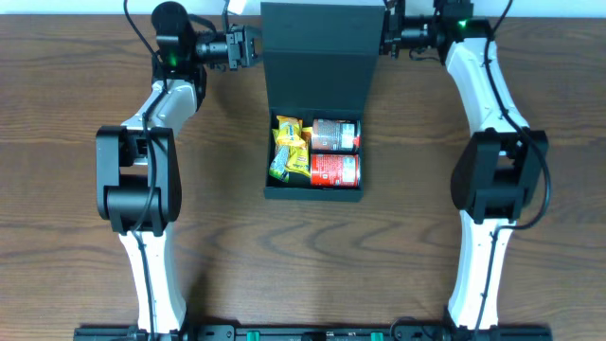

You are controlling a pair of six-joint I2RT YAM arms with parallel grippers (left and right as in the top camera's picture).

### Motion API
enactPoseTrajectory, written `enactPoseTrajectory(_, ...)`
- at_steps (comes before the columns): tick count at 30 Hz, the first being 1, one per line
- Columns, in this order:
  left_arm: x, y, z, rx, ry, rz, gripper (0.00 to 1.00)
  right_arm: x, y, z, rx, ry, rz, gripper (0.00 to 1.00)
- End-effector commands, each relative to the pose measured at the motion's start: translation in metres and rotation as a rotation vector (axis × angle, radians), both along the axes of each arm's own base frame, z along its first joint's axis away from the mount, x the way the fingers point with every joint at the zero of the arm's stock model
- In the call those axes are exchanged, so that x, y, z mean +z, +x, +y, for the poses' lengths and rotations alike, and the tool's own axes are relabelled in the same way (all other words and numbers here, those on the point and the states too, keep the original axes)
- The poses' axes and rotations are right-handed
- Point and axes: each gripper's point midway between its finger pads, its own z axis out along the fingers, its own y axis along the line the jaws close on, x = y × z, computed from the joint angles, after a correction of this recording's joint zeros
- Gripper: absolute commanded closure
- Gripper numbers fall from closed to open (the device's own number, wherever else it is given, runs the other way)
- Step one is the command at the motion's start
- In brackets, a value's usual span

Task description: Pack container

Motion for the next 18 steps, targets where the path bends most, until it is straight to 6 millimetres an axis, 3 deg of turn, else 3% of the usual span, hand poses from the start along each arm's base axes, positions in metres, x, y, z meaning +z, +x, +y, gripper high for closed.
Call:
enactPoseTrajectory(1, 0.007, -0.009, -0.002, -0.057, 0.003, 0.097, 0.94, 0.028, -0.01, -0.004, 0.017, 0.026, -0.031, 0.98)
enactPoseTrajectory(10, 0.042, -0.034, -0.001, -0.072, -0.016, 0.07, 0.94, 0.025, -0.016, -0.013, 0.02, 0.034, 0.0, 0.98)
enactPoseTrajectory(18, 0.042, -0.038, -0.012, -0.097, -0.014, 0.116, 0.94, 0.024, -0.007, -0.036, -0.029, 0.028, 0.0, 0.98)
